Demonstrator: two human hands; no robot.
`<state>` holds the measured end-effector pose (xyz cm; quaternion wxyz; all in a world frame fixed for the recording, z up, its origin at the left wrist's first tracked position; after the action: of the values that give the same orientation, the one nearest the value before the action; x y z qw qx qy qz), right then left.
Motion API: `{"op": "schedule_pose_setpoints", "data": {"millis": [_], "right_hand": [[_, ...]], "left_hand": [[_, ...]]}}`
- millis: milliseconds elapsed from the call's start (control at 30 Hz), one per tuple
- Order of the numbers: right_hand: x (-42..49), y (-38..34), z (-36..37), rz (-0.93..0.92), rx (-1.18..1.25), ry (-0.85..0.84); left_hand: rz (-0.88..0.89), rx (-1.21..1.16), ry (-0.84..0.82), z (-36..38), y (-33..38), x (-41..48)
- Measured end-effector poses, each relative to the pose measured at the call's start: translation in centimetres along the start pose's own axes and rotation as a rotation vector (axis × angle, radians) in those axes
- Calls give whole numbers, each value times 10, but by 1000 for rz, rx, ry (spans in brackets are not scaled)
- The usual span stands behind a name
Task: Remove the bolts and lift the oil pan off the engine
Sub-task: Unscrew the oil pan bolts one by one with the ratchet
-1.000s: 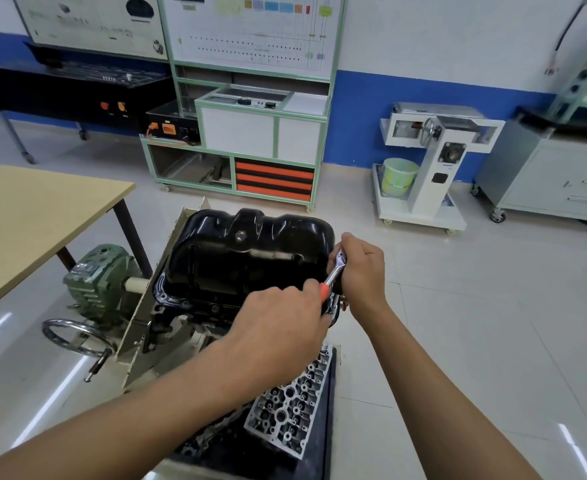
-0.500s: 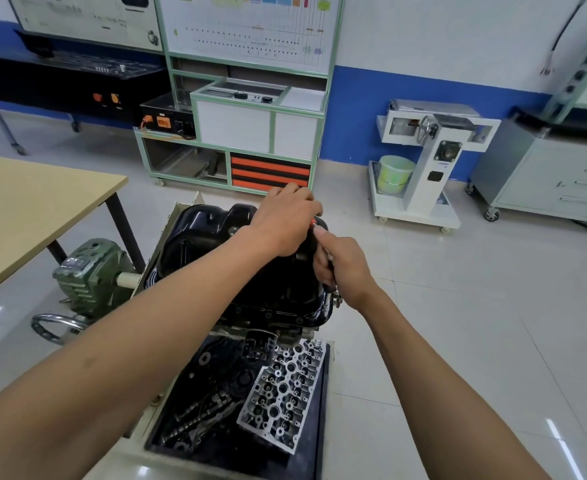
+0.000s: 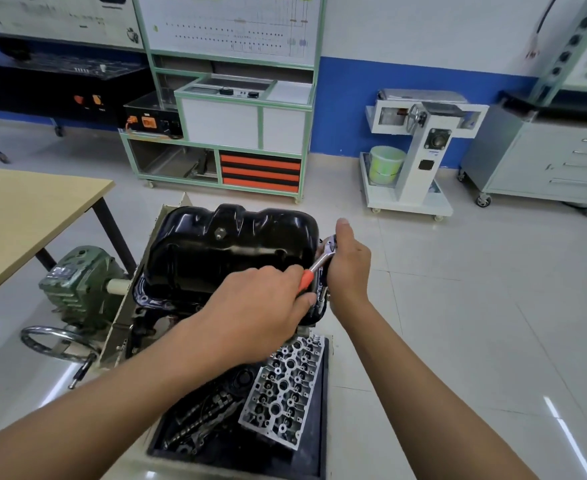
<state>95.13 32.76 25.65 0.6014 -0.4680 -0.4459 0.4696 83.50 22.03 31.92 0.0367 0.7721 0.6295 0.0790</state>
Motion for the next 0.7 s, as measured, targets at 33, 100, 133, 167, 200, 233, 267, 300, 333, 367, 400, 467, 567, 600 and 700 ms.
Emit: {"op": "schedule_pose_setpoints", "data": {"millis": [33,100,133,167,200,233,267,300,333,367,400,467,567,600,700], "right_hand": [[-3,1,1,-11,7,15],[-6,0,3,-43,18,16],[-7,-1,3,-50,29,1],[-6,-2,2,-49,40,-19],[-4,-2,0,-44,38,-34],[-2,-2,-2,-36,25,-45],[0,-2,-4,-26,11,-58],[2,-1,-4,-16,2,-86],[2,-1,-1,-8,-3,-137],[1,-2,4,-12,-12,-212],[-2,-3,12,-27,-31,-300],[-10,-5,27,-63,-82,-461],[-14,-8,39,-67,-100,-602],[-12,-9,41,-64,-97,-628],[-4,-8,36,-16,-70,-634]], "left_hand": [[-1,8,-26,1,4,-3],[-6,-31,-74,3,8,-5],[-6,-51,-93,3,8,-5],[-8,-63,-106,3,7,-2],[-11,-69,-111,1,3,2],[-12,-65,-106,-2,-2,8],[-14,-51,-99,-5,-9,16],[-21,-33,-84,-10,-18,27],[-35,-15,-64,-14,-28,39],[-45,3,-40,-17,-37,52],[-43,27,-11,-20,-43,67],[11,93,51,-23,-43,96],[122,134,128,-23,-25,122],[136,135,142,-21,-21,126],[79,67,148,-13,-25,123]]}}
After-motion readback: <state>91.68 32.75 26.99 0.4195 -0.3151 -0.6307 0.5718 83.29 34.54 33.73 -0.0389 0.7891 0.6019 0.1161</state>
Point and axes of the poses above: each hand's wrist, its own x-axis towards the middle knuckle, its own z-axis out of the palm, y = z × x, the point moved 9 cm from there along x, towards the middle knuckle, and after that the axes turned 3 degrees about -z, right-handed, at the moved point
